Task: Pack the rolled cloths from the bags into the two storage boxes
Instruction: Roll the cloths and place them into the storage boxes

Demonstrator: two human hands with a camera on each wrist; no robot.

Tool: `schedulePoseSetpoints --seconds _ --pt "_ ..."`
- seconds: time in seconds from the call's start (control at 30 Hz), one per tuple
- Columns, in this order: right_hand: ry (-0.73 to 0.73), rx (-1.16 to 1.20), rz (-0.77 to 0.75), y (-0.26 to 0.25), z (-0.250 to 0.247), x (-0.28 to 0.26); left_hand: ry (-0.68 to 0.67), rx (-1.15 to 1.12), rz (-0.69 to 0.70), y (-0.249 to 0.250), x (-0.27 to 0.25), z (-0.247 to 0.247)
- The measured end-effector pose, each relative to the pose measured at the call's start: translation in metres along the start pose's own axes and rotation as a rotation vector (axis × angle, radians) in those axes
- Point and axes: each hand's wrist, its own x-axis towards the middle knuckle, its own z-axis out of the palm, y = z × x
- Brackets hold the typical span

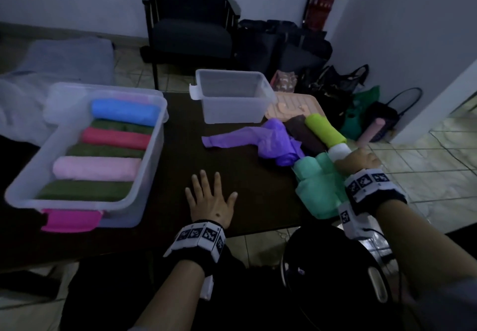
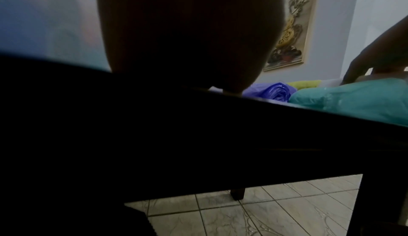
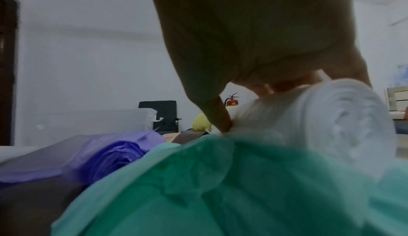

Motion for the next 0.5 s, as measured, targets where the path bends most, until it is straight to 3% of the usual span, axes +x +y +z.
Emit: schedulePoseSetpoints --seconds 0.1,0.4,0.5 --pt "-0.088 -0.026 -0.035 0.003 0.000 0.006 -0.015 0.009 0.002 0.000 -0.001 -0.002" --pt "-0.020 -0.008 -0.194 -0.032 -0.014 -0.022 0.012 0.005 0.018 -0.005 0.001 0.003" --pt "-0.116 0.066 -0.305 -0.061 -0.025 -0.052 0.024 -0.001 0.020 -0.005 0.001 0.002"
